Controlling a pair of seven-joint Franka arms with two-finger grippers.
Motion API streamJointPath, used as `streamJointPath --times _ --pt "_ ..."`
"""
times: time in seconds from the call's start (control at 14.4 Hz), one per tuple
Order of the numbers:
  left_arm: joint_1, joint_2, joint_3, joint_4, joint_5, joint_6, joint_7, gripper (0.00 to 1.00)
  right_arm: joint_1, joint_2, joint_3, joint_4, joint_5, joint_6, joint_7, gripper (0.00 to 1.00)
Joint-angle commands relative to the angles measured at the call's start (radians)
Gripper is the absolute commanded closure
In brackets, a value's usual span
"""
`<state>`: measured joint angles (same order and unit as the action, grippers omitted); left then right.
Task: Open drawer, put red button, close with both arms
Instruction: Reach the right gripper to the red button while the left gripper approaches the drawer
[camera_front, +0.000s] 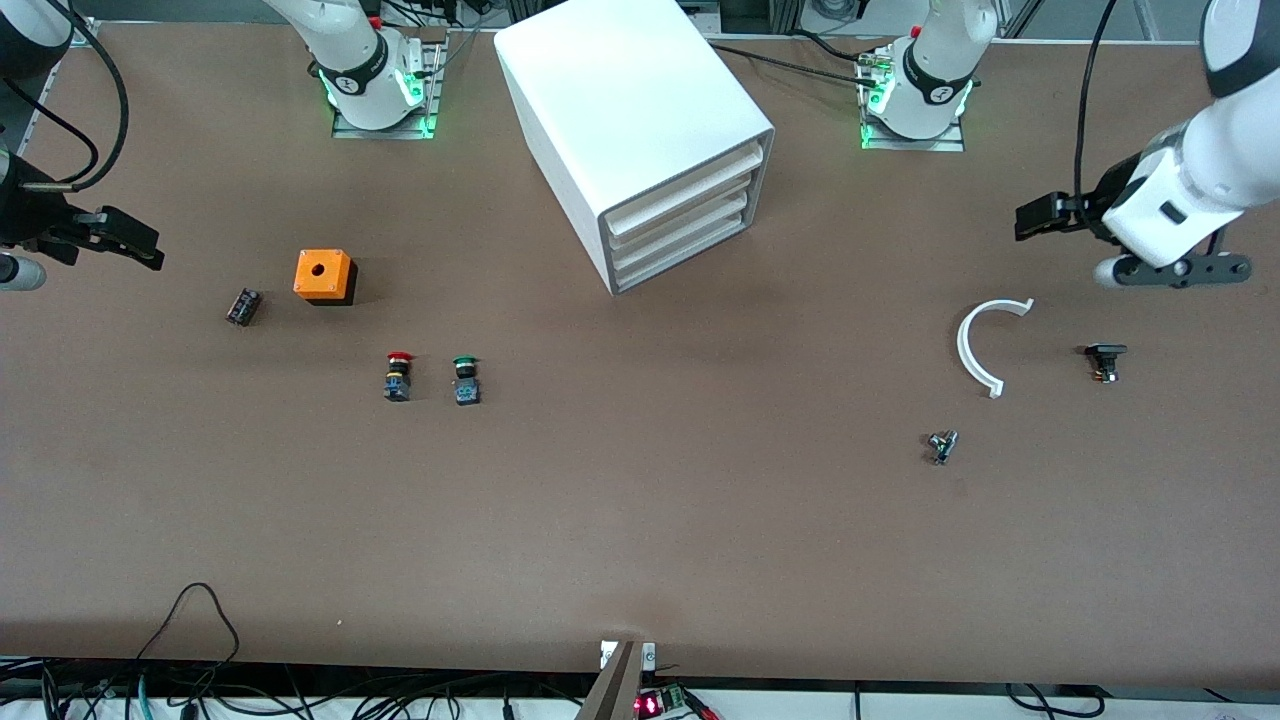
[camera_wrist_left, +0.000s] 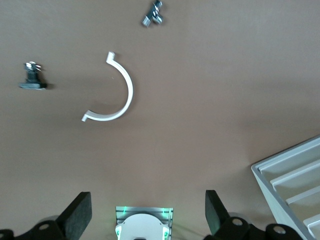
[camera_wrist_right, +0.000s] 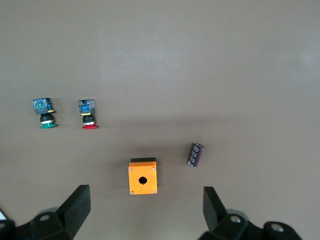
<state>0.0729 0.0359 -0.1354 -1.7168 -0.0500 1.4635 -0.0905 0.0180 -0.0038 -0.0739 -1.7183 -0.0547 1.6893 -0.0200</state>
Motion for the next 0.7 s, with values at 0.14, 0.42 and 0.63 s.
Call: streamJointPath --times 0.14,0.42,0.63 --pt "0.007 0.111 -0.009 -0.108 -0.23 0.052 0.126 0.0 0.054 0.082 0.0 0.009 0.048 0.096 -0.001 0.0" --pt "0.005 0.2 -0.039 -0.263 -0.546 0.151 0.315 0.0 0.082 0.194 0.022 -0.017 0.078 0.254 -0.001 0.0" --pt "-0.012 0.243 -0.091 -0.398 -0.727 0.266 0.432 0.0 0.082 0.274 0.086 -0.024 0.078 0.32 -0.001 0.0"
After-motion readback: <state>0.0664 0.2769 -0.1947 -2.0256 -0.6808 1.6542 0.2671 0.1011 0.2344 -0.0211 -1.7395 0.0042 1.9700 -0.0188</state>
